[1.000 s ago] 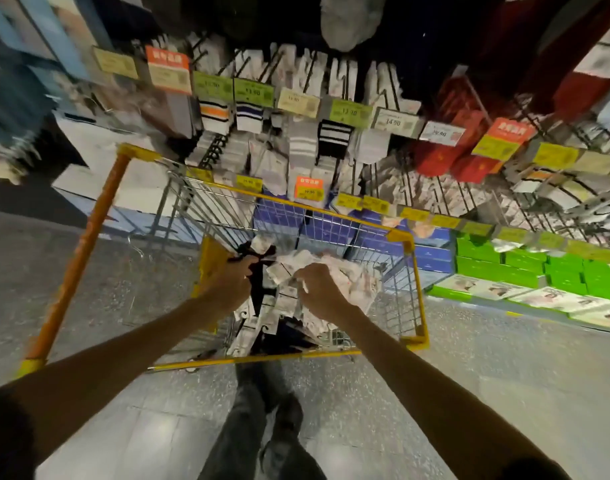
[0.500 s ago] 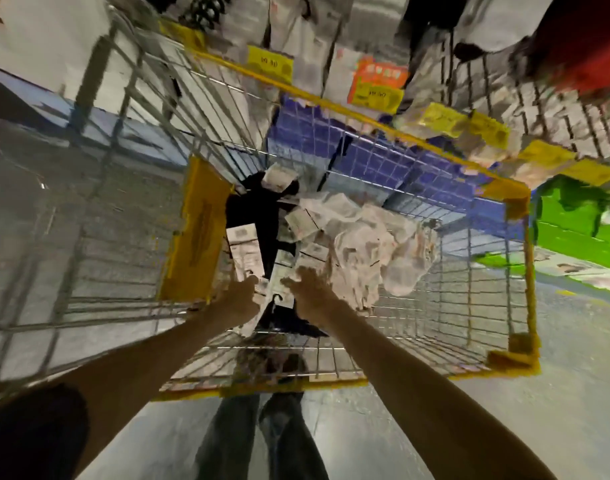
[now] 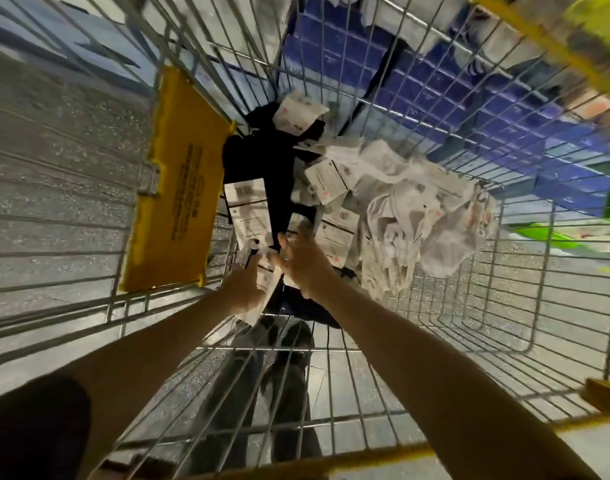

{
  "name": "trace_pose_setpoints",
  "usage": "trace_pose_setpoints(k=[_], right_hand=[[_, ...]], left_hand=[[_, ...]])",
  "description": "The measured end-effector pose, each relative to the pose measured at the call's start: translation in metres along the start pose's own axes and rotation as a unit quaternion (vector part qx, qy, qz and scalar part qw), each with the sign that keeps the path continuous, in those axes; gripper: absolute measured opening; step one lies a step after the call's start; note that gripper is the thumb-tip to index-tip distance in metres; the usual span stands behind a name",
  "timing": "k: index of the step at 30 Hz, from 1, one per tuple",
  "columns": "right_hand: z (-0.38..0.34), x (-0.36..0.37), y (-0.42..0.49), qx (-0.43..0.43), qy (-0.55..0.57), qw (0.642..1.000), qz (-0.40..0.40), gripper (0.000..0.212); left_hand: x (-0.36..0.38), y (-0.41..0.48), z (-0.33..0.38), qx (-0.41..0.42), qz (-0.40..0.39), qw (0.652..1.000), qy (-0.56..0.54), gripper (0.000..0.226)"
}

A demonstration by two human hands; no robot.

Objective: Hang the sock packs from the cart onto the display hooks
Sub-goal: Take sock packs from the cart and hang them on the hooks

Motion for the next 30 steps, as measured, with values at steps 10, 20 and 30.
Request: trace_pose_setpoints(k=[10, 20, 30], right_hand=[[0.049, -0.027, -0.038, -0.022, 0.323, 0.937, 0.133, 0.054], [0.072, -0.044, -0.071, 0.106, 0.385, 0.899, 0.179, 0.028], [0.104, -0.074, -0.094, 0.024, 0.585, 0.783, 0.209, 0.032]], left_hand=[[-0.008, -0.017, 0.0, -0.022, 0.019, 0.996, -0.081, 0.074], [-0.013, -0.043, 0.042, 0.069, 0.093, 0.992, -0.054, 0.101], [-0.031, -0.094, 0.099, 0.175, -0.099, 0.965, -0.168, 0.041]])
Point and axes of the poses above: each hand's wrist, its own y-axis towards the middle knuckle, its own x-axis out of the palm, z = x × y, the point moved 7 cm from there along y, towards the middle knuckle, and after that the axes turned 13 degrees about -y, right-handed, at the moved point
